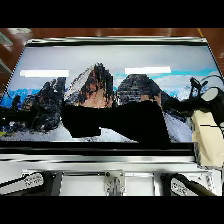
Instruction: Fold the shirts.
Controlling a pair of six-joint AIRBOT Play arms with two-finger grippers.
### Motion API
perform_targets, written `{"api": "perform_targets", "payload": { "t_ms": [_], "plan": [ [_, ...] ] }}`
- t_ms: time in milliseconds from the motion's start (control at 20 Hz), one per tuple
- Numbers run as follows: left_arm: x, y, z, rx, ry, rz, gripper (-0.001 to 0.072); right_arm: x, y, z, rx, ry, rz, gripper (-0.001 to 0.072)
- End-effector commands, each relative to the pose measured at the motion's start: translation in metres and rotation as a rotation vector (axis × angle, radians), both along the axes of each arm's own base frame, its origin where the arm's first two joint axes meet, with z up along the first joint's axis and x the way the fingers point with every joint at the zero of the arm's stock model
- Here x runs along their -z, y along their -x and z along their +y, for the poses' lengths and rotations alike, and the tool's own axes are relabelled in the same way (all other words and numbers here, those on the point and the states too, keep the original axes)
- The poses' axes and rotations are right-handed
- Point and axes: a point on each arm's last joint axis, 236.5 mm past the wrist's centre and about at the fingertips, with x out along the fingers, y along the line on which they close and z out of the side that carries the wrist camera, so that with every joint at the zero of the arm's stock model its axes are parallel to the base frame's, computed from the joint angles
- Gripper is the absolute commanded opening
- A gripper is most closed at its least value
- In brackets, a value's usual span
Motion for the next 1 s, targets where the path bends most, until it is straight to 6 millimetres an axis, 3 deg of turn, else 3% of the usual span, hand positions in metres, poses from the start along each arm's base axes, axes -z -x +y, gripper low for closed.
{"api": "perform_targets", "payload": {
  "t_ms": [0,200,500,600,700,800,950],
  "plan": [
    [0.031,0.044,-0.031,0.065,0.059,0.115,0.0630,0.013,0.066,-0.013,-0.016,-0.087,0.211,0.0661],
    [0.065,0.059,-0.080,0.159,0.006,0.129,0.0654,0.018,0.059,0.000,0.020,-0.151,0.180,0.0661],
    [0.075,0.036,-0.129,0.138,0.048,0.087,0.0628,0.018,0.058,0.001,0.023,-0.154,0.175,0.0661],
    [0.075,0.031,-0.136,0.124,0.061,0.079,0.0233,0.021,0.064,-0.005,0.008,-0.123,0.197,0.0662],
    [0.066,0.026,-0.137,0.155,0.064,0.034,0.0040,0.033,0.089,-0.029,-0.036,-0.008,0.283,0.0664],
    [0.044,0.020,-0.136,0.217,0.069,-0.055,0.0041,0.048,0.116,-0.042,0.005,0.013,0.372,0.0665],
    [0.000,0.010,-0.130,0.242,0.068,-0.173,0.0040,0.070,0.145,-0.038,0.091,-0.086,0.454,0.0664]
  ]
}}
